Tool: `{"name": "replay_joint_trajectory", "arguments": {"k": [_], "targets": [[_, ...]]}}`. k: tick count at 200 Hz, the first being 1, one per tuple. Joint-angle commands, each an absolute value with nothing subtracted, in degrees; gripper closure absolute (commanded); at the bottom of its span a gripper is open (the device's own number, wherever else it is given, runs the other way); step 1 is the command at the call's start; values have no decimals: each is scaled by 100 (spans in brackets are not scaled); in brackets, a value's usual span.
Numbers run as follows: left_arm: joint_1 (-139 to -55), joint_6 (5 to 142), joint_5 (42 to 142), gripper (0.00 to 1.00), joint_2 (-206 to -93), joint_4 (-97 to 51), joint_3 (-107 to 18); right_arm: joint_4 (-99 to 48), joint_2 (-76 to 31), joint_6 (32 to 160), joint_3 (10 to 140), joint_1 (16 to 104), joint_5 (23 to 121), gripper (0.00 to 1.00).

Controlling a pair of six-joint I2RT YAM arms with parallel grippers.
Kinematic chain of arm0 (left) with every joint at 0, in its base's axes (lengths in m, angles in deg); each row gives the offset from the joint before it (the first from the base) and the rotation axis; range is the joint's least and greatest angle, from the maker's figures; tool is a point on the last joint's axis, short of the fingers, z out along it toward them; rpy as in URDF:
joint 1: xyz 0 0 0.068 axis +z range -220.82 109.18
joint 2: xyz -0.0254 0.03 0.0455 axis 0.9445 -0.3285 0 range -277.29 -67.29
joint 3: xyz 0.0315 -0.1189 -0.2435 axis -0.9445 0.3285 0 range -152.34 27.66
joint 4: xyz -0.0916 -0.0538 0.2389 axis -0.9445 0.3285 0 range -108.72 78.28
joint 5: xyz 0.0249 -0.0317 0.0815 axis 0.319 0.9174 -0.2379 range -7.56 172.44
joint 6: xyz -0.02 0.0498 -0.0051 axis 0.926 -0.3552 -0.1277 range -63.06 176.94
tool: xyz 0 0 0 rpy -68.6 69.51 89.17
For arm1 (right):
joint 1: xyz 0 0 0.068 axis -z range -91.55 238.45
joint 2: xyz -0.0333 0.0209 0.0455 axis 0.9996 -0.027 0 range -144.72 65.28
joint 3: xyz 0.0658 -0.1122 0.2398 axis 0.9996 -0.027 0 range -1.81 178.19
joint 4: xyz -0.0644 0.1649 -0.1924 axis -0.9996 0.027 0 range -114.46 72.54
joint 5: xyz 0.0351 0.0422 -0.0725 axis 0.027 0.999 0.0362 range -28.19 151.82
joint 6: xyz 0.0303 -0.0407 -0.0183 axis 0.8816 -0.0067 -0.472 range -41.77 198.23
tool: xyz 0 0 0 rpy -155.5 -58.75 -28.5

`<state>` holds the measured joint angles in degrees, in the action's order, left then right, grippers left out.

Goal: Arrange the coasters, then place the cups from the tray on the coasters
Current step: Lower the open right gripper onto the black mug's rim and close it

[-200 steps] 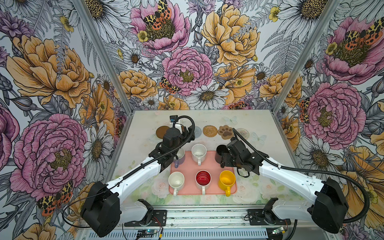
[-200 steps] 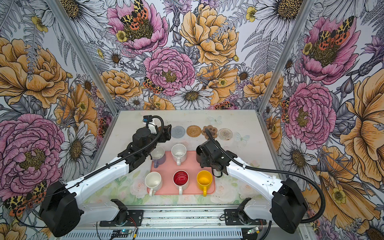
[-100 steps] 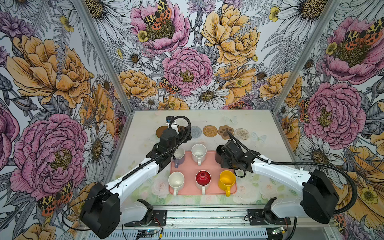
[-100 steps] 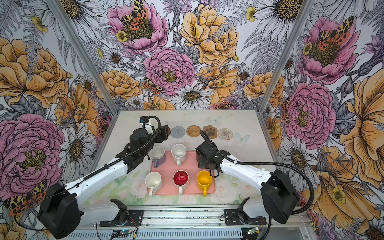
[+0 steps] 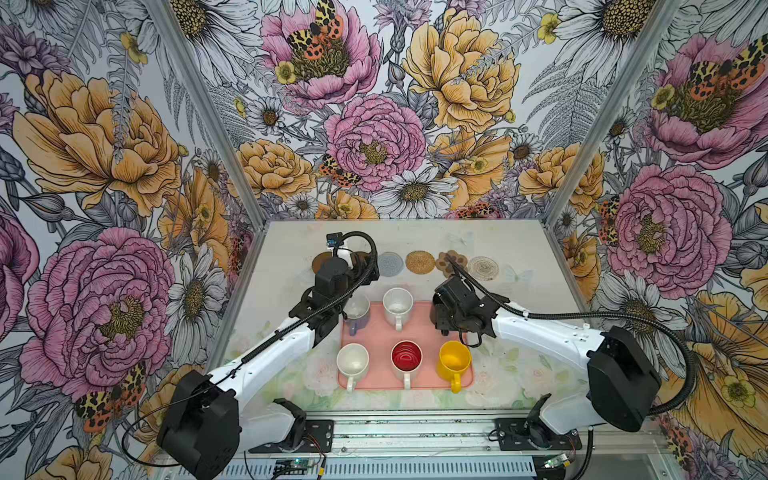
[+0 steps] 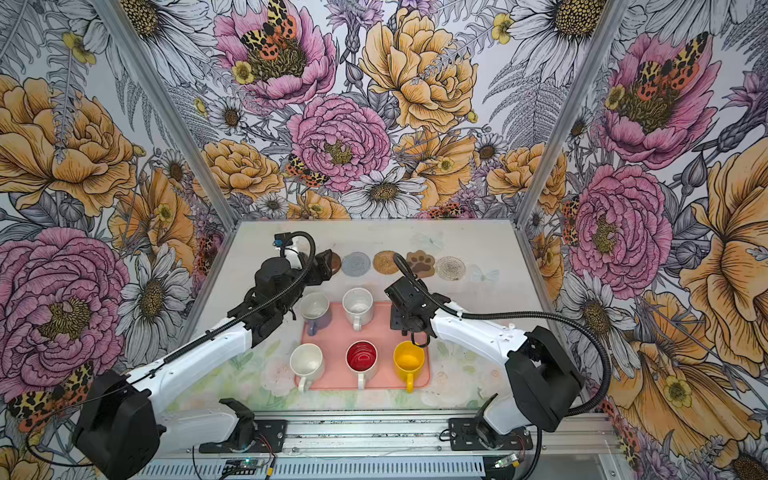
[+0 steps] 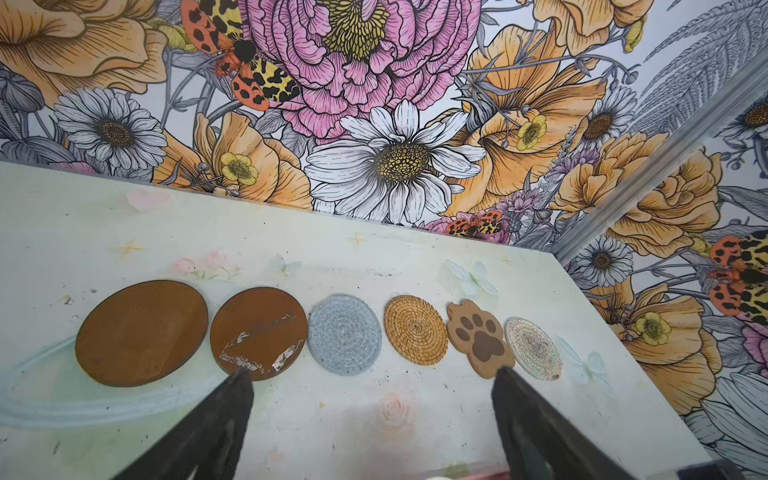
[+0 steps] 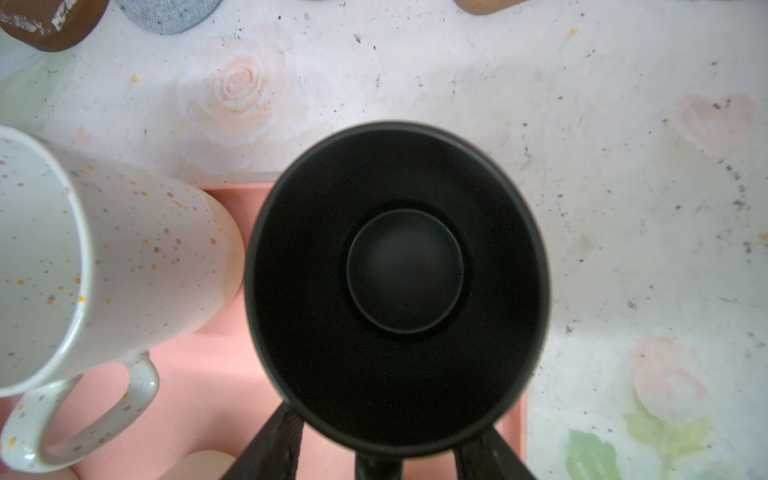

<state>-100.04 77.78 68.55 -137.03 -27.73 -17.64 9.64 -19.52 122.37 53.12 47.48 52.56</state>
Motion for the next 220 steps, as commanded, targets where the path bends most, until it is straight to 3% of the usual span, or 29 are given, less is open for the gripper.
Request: {"name": "replay_joint_trajectory", "arguments": {"k": [1,144,220], "targets": [[-9943,7830,6981,9,-13534,-2830,-1681,889,-2061,12339,5461,4737,5216,43],[-9855,7857,7005,9,-13445,-2904,-1593,894,-2399,12291,5515,4878,5236,64],[-9800,7867,7194,9,-13495,-2925,-1586,895,-2551,12255,5523,4925,5278,86]]}}
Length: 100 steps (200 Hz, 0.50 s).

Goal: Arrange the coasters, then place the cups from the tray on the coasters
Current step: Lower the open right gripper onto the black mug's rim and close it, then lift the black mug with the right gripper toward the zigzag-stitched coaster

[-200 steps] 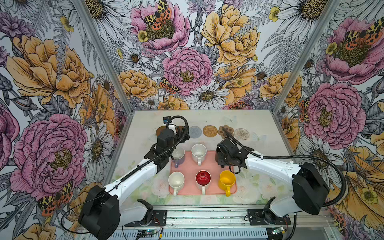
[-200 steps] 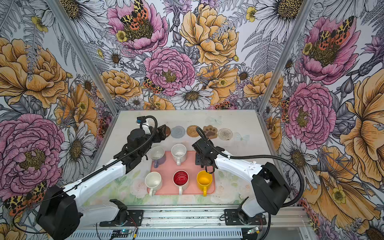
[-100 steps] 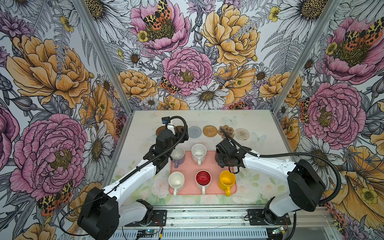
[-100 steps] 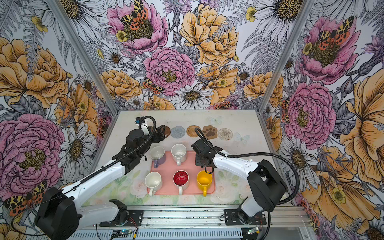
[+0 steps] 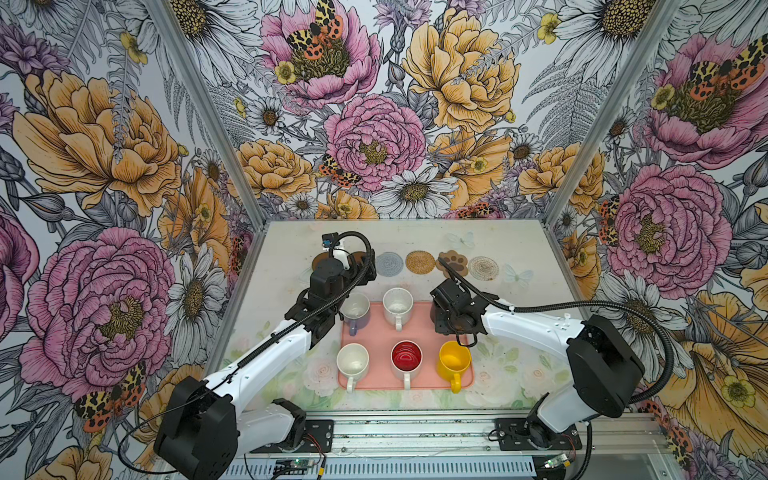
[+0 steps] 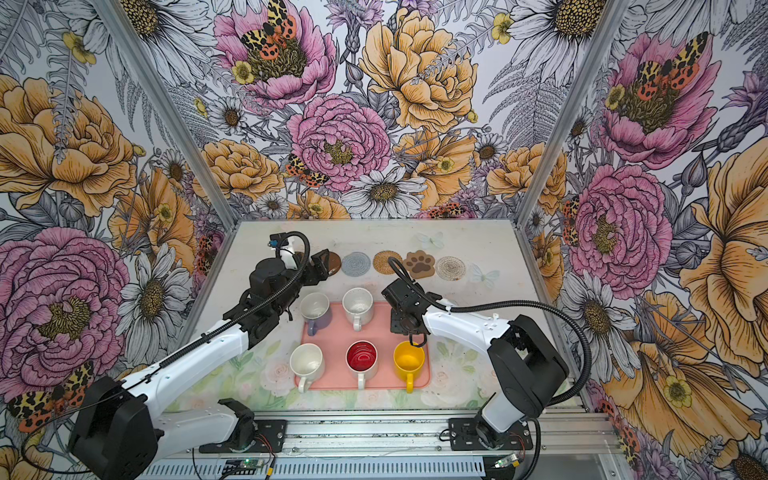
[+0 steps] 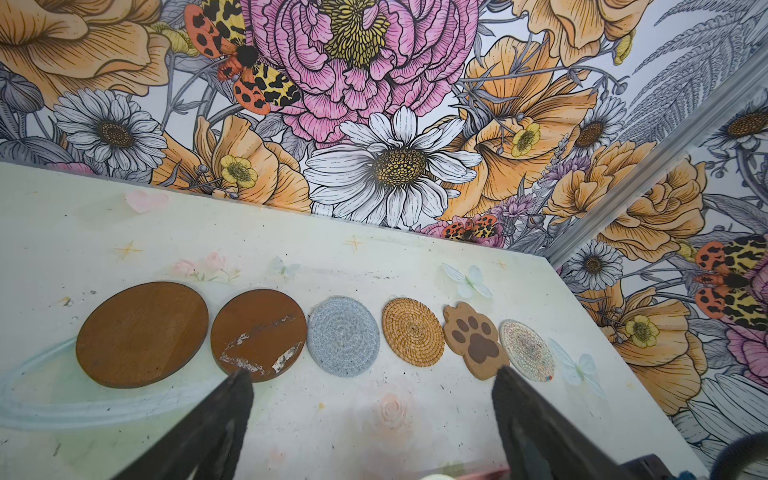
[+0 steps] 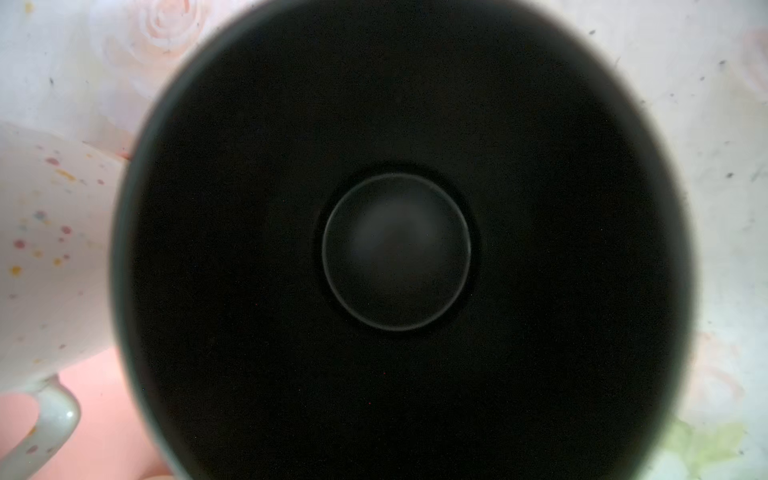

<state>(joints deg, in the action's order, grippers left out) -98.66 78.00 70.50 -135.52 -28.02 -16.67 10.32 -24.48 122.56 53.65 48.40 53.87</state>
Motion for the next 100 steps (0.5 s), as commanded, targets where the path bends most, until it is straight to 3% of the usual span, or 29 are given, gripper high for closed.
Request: {"name": "replay_joint_trajectory", "arguments": {"k": [1,45,100], "targets": [[-9803,7866,7197,9,-13492,-2925,-1590,894,-2556,12258,5523,4925,5281,86],[-9793,7874,7207,9,-13496,-2935,-1582,899,-2606,12237,5522,4934,5287,100],[-9793,7894,7225,9,-13498,-2940,-1585,902,-2601,12160,5520,4935,5268,100]]}}
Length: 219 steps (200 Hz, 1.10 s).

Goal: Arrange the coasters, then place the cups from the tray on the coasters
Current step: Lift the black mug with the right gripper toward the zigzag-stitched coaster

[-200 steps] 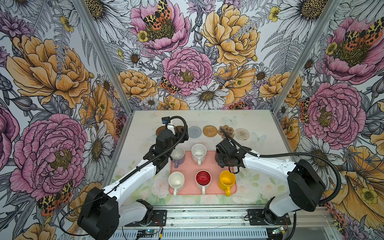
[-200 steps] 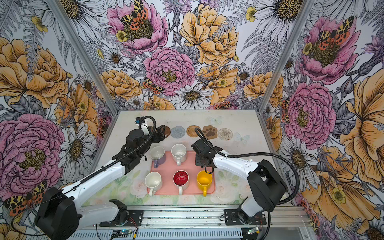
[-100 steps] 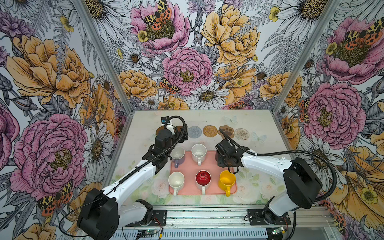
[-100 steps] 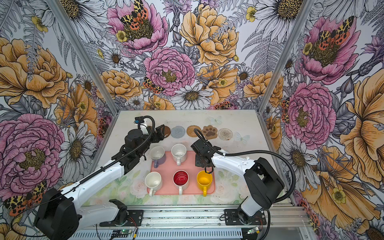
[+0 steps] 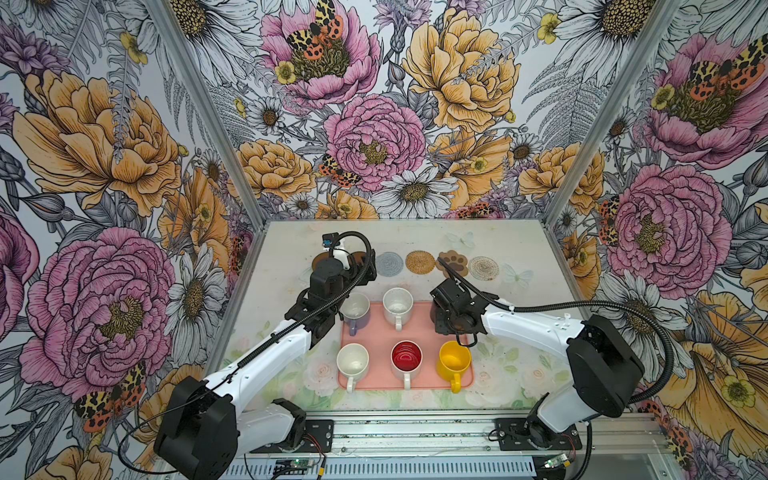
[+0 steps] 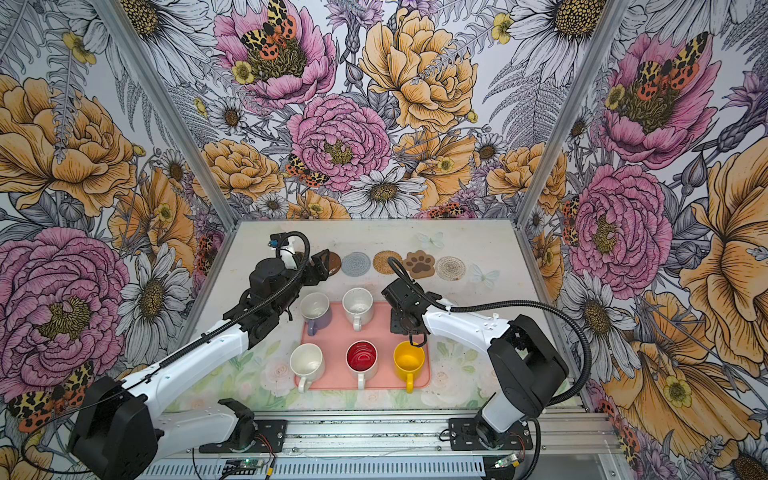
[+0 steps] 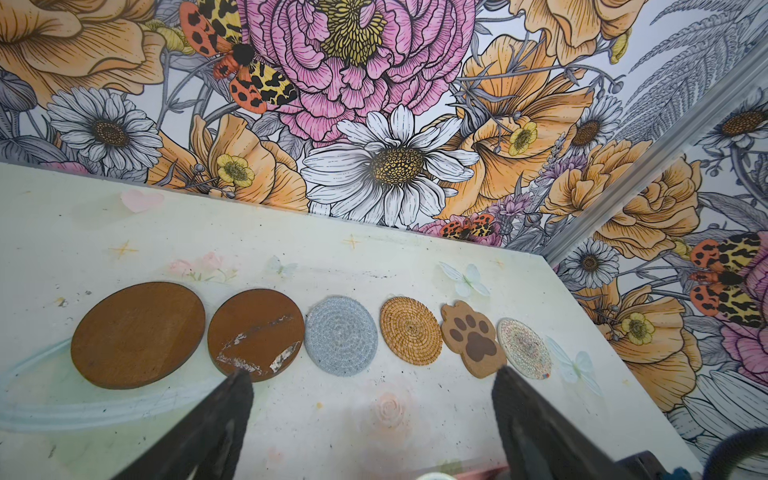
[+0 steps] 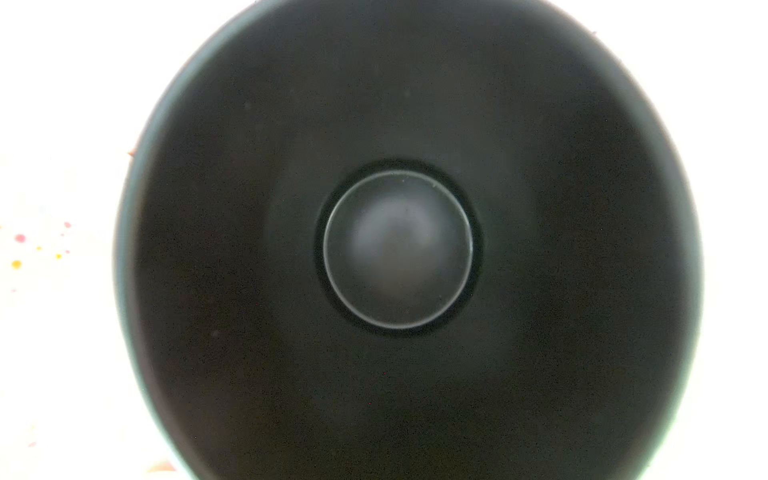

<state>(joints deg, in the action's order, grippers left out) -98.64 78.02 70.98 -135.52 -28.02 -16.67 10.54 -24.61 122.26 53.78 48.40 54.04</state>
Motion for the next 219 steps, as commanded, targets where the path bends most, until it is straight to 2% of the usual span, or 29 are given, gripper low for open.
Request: {"name": "replay_joint_trajectory", "arguments": {"k": [1,219], "targets": [[-9796,7892,7225,9,-13493,-2933,-1585,902,-2603,12158,5517,4934,5267,100],[-9739,7944,7234,9,-13401,-2951,-1514,894,-2149,11926,5749,4815,4682,100]]}}
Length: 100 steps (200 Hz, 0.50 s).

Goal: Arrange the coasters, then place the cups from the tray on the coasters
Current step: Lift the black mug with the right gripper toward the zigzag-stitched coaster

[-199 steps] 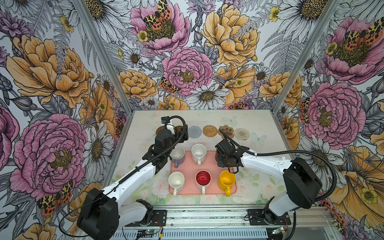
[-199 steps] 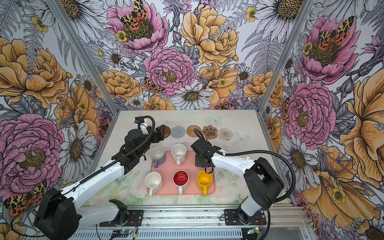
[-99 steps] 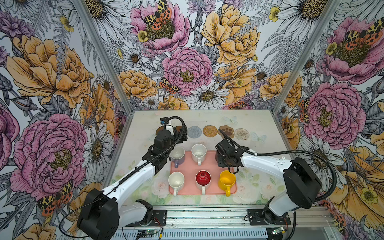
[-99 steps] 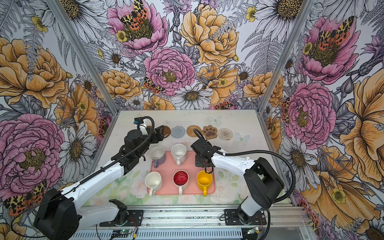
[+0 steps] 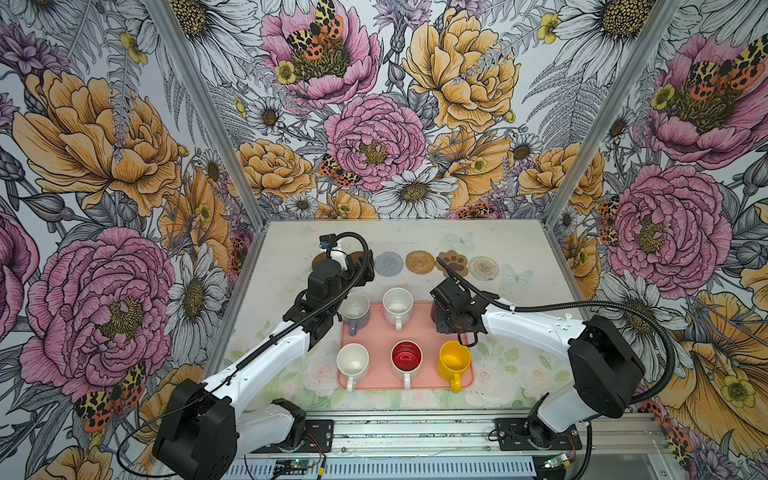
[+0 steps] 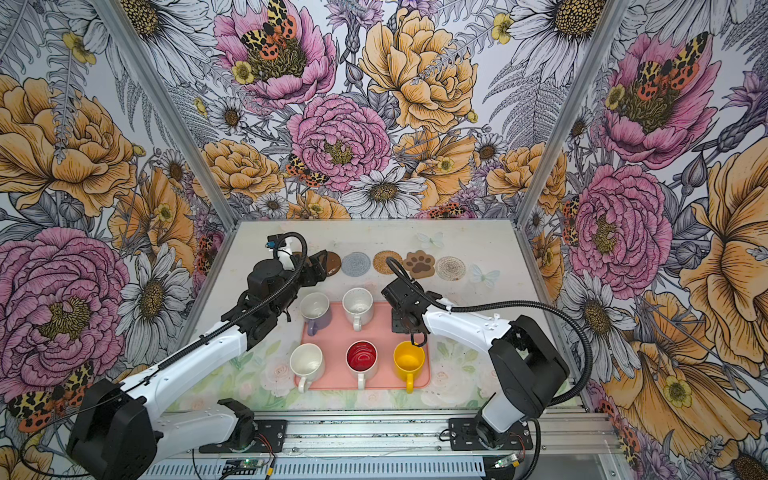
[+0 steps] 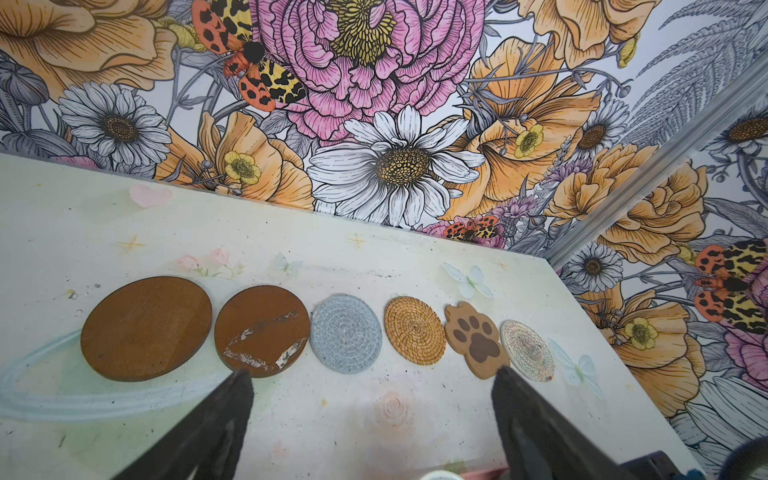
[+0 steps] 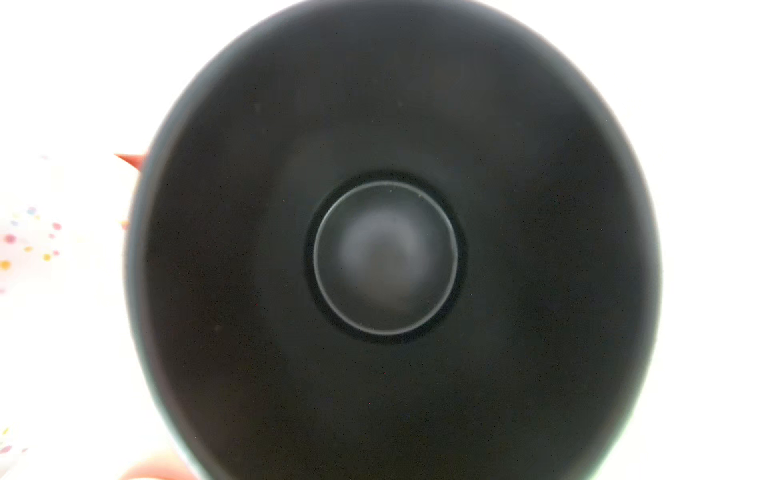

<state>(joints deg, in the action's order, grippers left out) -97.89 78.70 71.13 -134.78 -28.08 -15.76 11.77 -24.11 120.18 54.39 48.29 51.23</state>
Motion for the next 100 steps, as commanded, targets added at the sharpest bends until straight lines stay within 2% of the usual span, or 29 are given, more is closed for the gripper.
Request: {"name": "replay_joint_trajectory", "arguments": {"k": [1,100], "targets": [[-9738,7944,7234,9,-13401,-2952,-1510,898,-2148,11922,5750,4813,4685,100],[-9737,7935,7225,9,-13386,-2948,-1497,895,-1849,11864,5839,4793,4560,100]]}}
